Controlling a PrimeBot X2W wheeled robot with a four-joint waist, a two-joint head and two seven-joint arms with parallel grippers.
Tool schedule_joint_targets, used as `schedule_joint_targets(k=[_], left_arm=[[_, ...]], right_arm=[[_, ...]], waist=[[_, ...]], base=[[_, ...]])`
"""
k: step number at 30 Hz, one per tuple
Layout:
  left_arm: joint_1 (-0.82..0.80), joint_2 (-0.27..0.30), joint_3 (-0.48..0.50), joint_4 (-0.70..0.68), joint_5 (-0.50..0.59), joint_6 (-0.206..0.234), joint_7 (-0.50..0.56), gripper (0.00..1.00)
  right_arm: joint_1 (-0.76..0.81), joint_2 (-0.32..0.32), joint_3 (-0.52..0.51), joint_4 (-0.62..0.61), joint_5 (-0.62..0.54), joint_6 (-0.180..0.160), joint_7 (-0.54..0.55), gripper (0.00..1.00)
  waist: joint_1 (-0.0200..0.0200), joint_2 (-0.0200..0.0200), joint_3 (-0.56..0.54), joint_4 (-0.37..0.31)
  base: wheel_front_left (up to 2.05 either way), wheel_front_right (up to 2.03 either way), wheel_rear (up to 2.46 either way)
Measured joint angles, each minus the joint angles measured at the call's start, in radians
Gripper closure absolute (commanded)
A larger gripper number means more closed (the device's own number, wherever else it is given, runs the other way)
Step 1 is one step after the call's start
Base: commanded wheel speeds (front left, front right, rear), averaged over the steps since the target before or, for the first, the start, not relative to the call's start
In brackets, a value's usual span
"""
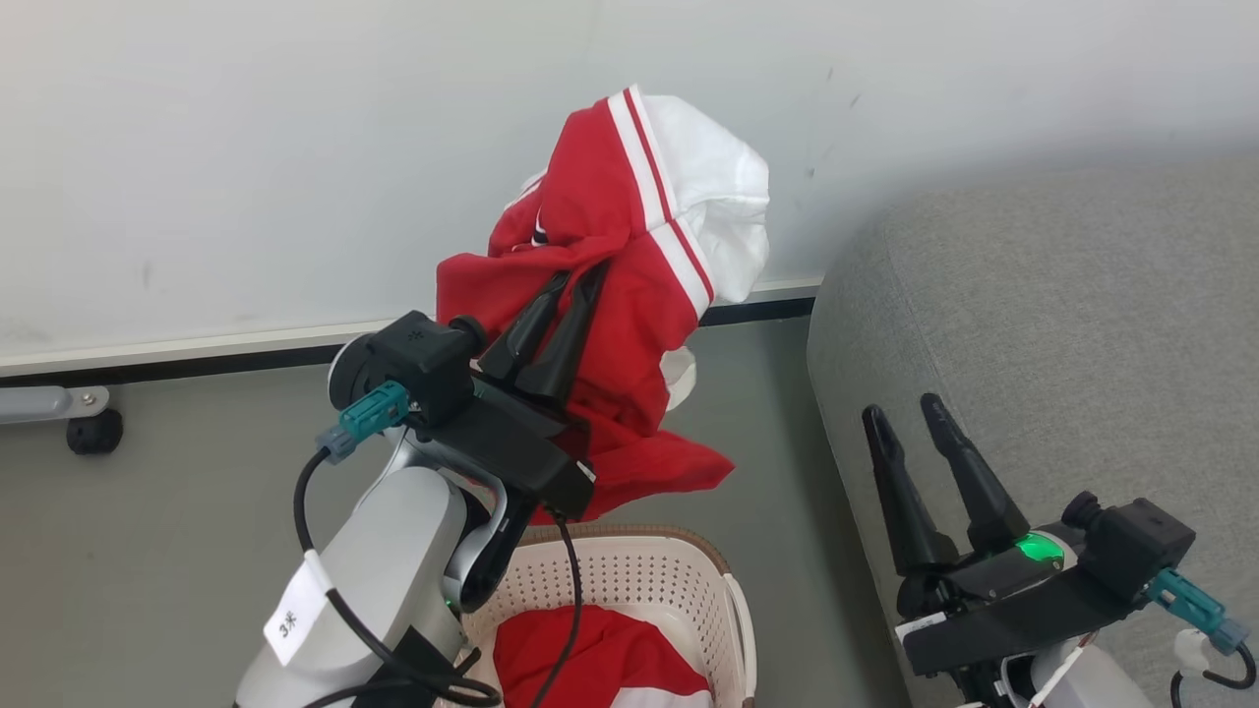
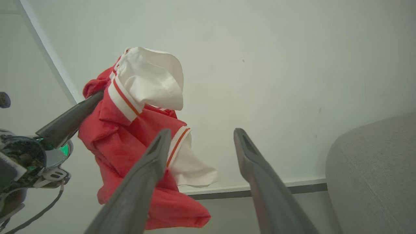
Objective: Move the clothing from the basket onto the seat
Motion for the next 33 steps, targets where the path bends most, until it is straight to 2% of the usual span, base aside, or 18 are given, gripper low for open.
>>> schedule_joint_targets(k=[12,19,27,33], left_arm=[[-0.015,-0.007,-0.022,0.002,-0.004,0.0,0.063,1.0],[-0.05,-0.021,-0.067,0.021,-0.005,0.0,0.099,1.0],[-0.072,-0.03,-0.103,0.023,-0.021,0.0,0.115,1.0],[-0.075,-0.032,-0.13,0.012,-0.027,0.0,0.122,1.0]], right_arm=[[-0.046,-0.063,0.118,-0.005,-0.031,0.0,0.0,0.0],[-0.172,-0.073,0.27,0.047,-0.081,0.0,0.023,0.0],[-0.277,-0.074,0.384,0.16,-0.108,0.001,0.053,0.0],[-0.339,-0.058,0.429,0.268,-0.118,0.001,0.063,0.0]], waist=[[0.0001,0.0001,0.007,0.003],[0.0002,0.0001,0.015,0.019],[0.0002,0.0001,0.019,0.048],[0.0001,0.0002,0.023,0.067]], base=[[0.0,0.0,0.0],[0.0,0.0,0.0],[0.0,0.0,0.0],[0.0,0.0,0.0]])
